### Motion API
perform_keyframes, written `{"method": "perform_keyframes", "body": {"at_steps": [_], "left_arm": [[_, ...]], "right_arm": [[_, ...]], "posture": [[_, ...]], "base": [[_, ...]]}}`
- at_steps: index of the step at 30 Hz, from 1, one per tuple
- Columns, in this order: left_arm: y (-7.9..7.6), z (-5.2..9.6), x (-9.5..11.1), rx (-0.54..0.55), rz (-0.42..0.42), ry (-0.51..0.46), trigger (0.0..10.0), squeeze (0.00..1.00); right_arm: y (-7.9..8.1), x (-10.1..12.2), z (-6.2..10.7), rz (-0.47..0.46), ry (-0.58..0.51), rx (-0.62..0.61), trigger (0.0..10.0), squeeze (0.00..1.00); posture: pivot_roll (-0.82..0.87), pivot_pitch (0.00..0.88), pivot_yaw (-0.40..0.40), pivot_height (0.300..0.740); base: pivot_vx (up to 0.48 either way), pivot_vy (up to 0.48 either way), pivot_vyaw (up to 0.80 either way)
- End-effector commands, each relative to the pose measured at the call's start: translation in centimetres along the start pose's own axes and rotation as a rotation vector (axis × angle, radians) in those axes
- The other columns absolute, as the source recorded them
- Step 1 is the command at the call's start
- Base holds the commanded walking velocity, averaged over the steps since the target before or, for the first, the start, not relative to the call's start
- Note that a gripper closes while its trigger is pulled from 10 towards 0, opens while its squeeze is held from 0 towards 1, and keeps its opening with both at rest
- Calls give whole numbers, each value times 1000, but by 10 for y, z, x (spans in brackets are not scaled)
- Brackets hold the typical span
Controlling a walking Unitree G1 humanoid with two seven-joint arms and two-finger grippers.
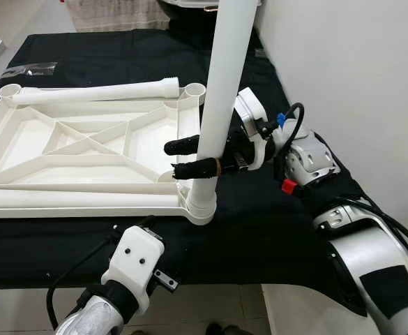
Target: Building children table
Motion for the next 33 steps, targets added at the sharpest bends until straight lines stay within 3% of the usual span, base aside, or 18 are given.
{"method": "perform_keyframes", "body": {"at_steps": [1,3,6,13,21,33], "left_arm": [[1,1,0,3,2,4,10000,0],[2,-2,0,5,5,0,10000,0],[1,-5,-1,4,7,-2,10000,0],[-2,-10,-3,0,17,-10,10000,0],[1,-11,0,16,14,-21,10000,0],[3,-14,-1,19,10,-28,10000,0]], "right_arm": [[8,-31,1,-119,38,-16,10000,0],[0,-40,10,-122,99,-152,10000,0],[-3,-47,16,-133,144,-226,10000,0],[-1,-62,15,-159,203,-307,10000,0],[-5,-62,13,-150,197,-369,10000,0],[-21,-79,20,-199,282,-647,10000,0]], "posture": [[214,230,-64,740],[196,225,-65,740],[186,219,-62,740],[166,198,-76,740],[171,191,-90,740],[162,180,-86,740]], "base": [[0,0,0],[0,0,0],[0,0,0],[0,0,0],[0,0,0],[0,0,0]]}}
Point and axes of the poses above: a point about 5 cm out from each wrist's last joint towards the gripper, its own z axis pointing back from the gripper into the wrist, its own x axis along the axis of the wrist's last joint, y = z × x, the point moved 6 cm from there along -z, pointing out of the wrist towards the gripper, and after that the axes turned 6 degrees about z, right-handed, at the moved point
